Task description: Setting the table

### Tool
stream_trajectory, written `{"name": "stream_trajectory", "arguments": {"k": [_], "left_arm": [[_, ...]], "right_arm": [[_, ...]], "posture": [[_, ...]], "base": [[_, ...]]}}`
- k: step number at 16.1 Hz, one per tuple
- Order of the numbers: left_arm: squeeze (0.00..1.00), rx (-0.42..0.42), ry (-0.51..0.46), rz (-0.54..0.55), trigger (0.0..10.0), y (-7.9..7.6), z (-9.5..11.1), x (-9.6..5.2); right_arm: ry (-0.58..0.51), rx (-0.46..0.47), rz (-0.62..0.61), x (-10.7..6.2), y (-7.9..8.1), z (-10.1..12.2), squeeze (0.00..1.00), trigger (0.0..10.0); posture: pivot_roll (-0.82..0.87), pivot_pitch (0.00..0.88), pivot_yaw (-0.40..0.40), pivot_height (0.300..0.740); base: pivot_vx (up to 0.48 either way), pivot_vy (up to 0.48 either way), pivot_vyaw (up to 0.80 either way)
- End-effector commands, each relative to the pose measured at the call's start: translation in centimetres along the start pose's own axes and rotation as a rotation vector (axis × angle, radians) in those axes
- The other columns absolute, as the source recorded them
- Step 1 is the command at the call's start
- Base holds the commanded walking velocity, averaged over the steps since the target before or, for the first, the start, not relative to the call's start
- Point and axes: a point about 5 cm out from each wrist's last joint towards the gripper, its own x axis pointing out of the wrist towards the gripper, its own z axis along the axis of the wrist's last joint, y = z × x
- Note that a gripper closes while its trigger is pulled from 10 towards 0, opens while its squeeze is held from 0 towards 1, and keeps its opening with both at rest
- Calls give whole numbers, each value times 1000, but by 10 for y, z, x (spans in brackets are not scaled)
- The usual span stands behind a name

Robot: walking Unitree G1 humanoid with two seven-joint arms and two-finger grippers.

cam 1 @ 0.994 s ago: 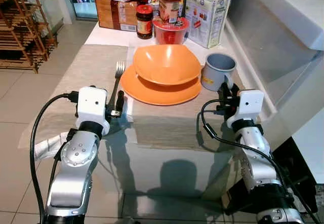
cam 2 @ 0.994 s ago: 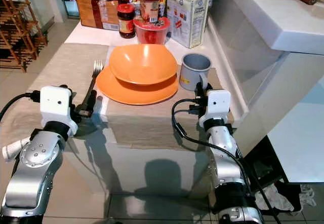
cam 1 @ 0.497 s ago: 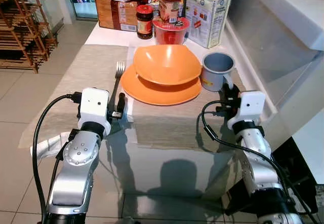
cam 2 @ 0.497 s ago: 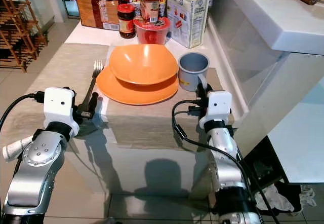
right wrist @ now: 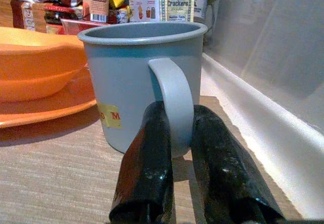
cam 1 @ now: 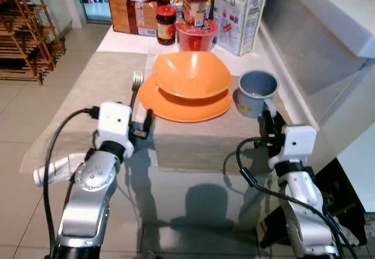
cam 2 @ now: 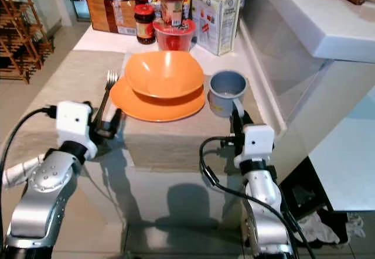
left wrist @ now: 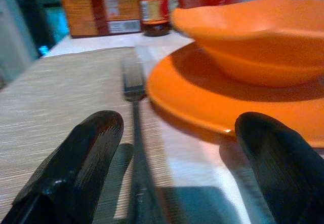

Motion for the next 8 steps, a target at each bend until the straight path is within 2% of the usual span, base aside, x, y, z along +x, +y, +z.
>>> {"name": "stream_trajectory", "arguments": {"k": [1,5,8], "left_arm": [[0,-5,-20,-29,10000,-4,4,2],[0,-33,-43,-77,10000,-10,7,5],[0,-32,-51,-82,10000,-12,7,7]], "right_arm": [[20,2,2,-3,0,-1,0,0],[39,-11,-18,-17,-8,4,0,0],[54,-10,-22,-18,-8,4,0,0]], "posture": [[16,0,-36,740],[-7,0,-35,740],[-14,0,-34,740]], "base": [[0,0,0],[0,0,0],[-255,0,0]]}}
